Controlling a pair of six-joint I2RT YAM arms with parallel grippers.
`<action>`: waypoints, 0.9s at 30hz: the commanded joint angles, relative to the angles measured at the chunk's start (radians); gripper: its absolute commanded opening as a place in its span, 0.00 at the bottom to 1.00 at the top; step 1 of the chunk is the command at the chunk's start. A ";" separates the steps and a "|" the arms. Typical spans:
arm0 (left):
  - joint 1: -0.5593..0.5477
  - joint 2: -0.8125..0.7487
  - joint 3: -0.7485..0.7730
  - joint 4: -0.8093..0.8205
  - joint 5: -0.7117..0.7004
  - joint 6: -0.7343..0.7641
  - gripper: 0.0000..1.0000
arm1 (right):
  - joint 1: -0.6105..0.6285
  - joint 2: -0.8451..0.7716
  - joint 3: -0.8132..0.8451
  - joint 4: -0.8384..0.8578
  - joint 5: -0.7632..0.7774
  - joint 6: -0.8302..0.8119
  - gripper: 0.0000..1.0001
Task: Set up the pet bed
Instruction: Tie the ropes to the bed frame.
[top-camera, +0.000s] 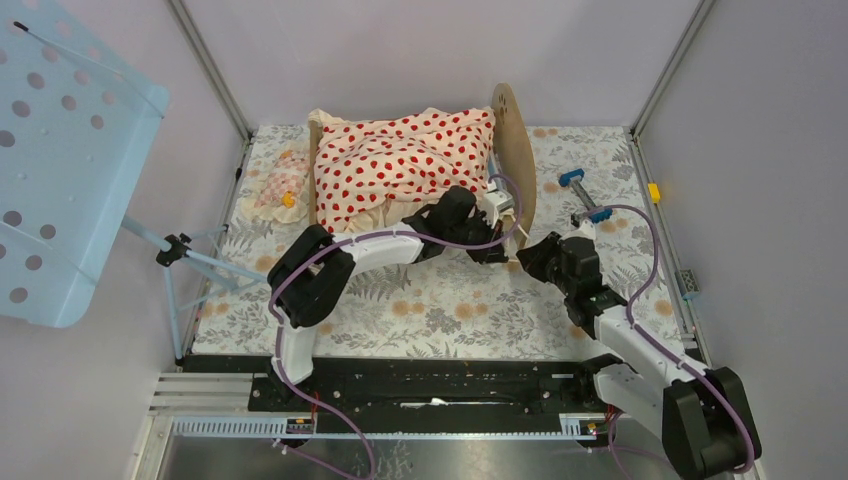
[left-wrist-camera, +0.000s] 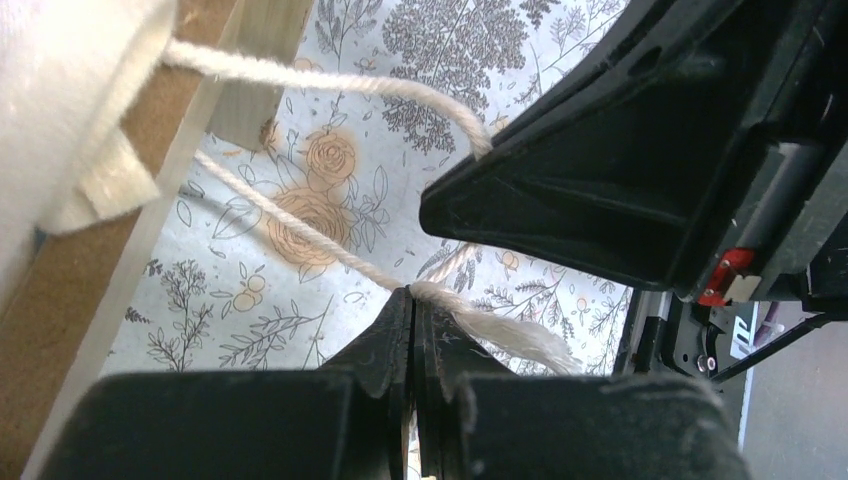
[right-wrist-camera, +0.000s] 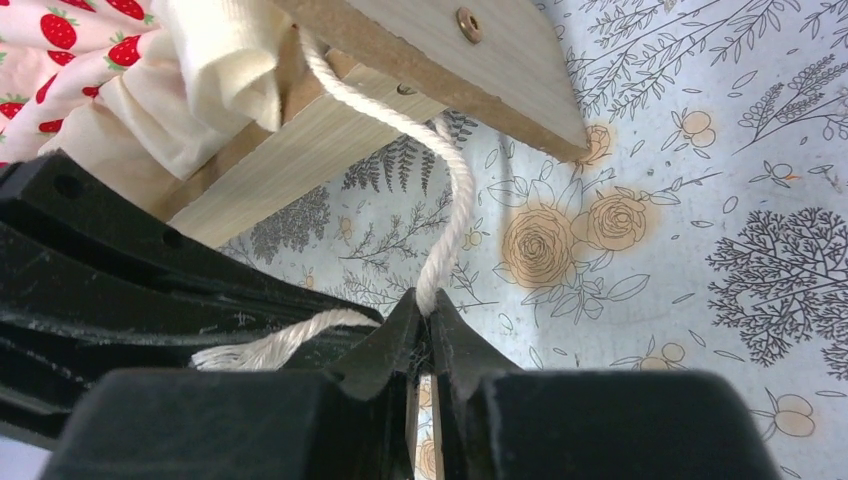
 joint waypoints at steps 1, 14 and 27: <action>0.013 -0.043 -0.018 0.016 0.006 0.003 0.00 | -0.004 0.047 0.022 0.123 0.022 0.032 0.12; 0.013 -0.064 -0.024 0.015 0.018 -0.006 0.00 | -0.004 0.151 0.032 0.247 -0.014 0.104 0.23; 0.013 -0.084 -0.045 0.010 0.020 -0.010 0.00 | -0.003 0.195 0.036 0.301 -0.018 0.124 0.29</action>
